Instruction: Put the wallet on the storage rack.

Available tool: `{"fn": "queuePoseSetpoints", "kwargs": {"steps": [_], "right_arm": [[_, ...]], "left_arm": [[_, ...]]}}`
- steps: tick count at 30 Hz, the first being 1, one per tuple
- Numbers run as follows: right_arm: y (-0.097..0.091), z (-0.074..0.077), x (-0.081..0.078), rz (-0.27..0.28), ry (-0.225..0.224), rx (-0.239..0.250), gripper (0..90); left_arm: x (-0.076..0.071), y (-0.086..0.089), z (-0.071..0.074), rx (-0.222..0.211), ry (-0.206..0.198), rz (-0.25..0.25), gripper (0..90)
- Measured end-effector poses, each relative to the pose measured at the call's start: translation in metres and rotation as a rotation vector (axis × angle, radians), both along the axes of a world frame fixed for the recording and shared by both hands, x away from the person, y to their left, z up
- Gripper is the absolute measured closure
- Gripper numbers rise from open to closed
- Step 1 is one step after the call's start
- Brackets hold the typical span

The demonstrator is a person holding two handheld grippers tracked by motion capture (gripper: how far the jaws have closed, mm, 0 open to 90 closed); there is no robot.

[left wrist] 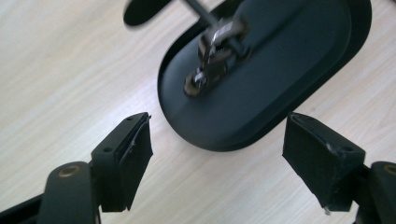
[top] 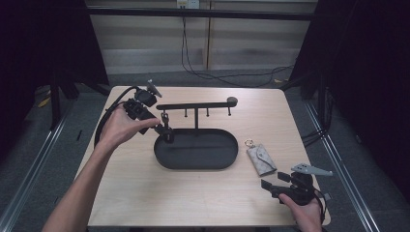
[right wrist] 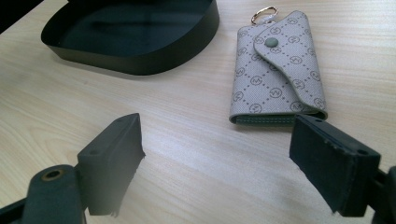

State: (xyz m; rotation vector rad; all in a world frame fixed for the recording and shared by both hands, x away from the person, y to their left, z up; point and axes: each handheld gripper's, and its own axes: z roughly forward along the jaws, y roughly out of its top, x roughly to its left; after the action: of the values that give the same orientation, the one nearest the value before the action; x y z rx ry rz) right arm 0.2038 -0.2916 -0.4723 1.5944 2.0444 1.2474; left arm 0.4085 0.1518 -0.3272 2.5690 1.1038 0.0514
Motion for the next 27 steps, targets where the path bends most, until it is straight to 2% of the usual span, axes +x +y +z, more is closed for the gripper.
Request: {"fn": "queuePoseSetpoints", "kwargs": {"steps": [2,5,7,9,11,12,15,19,22,25,27], "right_arm": [[0.000,0.000,0.000,-0.001,0.003,0.000,16.8],[0.000,0.001,0.000,-0.002,0.006,0.001,17.1],[0.000,0.000,0.001,-0.002,0.004,0.001,17.1],[0.000,0.000,0.001,-0.005,0.006,0.002,17.1],[0.000,0.000,0.000,-0.004,0.002,0.001,17.1],[0.000,0.001,0.000,-0.005,0.001,0.001,17.1],[0.001,0.001,0.000,-0.004,0.007,-0.001,17.1],[0.001,0.001,0.000,-0.001,0.005,-0.004,17.1],[0.000,0.001,0.000,-0.004,0.001,-0.002,17.2],[0.001,0.001,0.000,-0.005,0.006,-0.004,17.2],[0.001,0.001,0.000,-0.003,0.004,-0.005,17.2]], "left_arm": [[-0.002,0.005,-0.002,-0.002,0.001,0.009,21.3],[-0.011,0.014,0.001,-0.005,-0.023,0.002,19.9],[-0.016,0.020,0.004,-0.022,-0.026,-0.003,17.3],[-0.020,0.028,0.005,-0.040,-0.051,-0.004,17.6],[-0.023,0.033,0.005,-0.051,-0.050,-0.004,17.7],[-0.024,0.036,0.003,-0.062,-0.046,0.000,17.7],[-0.027,0.042,-0.004,-0.054,-0.044,0.023,18.1],[-0.033,0.051,-0.016,-0.071,-0.057,0.026,18.8],[-0.037,0.057,-0.024,-0.067,-0.063,0.046,19.2],[-0.043,0.063,-0.028,-0.085,-0.086,0.062,18.9],[-0.049,0.067,-0.030,-0.109,-0.120,0.060,18.9]]}}
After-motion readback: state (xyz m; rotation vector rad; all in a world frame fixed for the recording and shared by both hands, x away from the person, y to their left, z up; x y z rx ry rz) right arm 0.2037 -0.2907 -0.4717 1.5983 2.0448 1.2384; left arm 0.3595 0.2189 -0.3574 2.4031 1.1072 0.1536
